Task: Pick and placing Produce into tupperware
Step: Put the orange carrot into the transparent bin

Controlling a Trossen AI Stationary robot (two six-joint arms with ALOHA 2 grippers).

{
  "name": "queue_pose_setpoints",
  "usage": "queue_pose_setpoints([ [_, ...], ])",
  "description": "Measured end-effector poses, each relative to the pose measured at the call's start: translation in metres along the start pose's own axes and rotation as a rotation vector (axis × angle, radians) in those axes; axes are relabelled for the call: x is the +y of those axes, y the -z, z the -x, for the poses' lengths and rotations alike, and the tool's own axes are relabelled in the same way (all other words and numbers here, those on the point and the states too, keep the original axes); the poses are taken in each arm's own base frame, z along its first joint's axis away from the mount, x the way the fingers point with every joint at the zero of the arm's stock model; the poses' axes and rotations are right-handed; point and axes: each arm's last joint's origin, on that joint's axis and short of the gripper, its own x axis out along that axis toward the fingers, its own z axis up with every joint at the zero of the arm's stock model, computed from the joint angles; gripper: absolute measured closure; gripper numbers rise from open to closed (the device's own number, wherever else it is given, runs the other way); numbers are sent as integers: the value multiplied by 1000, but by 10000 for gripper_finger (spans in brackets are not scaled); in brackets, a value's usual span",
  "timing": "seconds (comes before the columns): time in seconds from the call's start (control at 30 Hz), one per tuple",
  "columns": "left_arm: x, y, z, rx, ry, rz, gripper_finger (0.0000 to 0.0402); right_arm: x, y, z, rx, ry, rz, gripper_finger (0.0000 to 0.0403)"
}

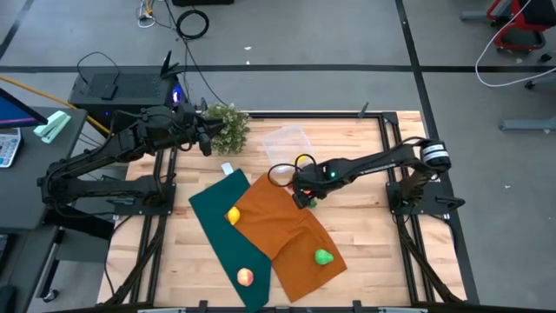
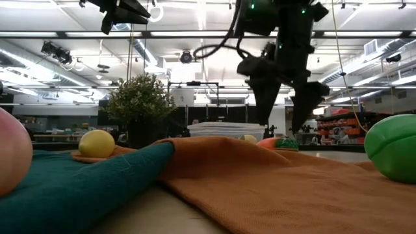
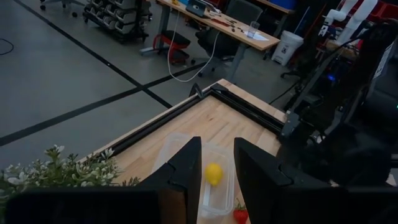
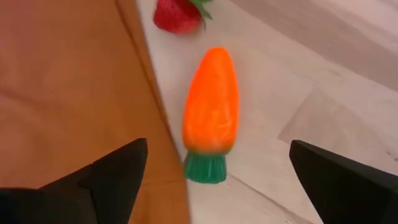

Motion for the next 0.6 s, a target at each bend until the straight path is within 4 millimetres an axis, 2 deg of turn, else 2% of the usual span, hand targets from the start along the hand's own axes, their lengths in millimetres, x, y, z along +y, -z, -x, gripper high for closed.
queue_pose_setpoints([
  [0.2,0,0,0,0,0,0,298,3,0,-20,24,33,-21,53],
  [0.6,0,-1,0,-7,2,2,298,6,-5,-25,6,5,-62,80],
])
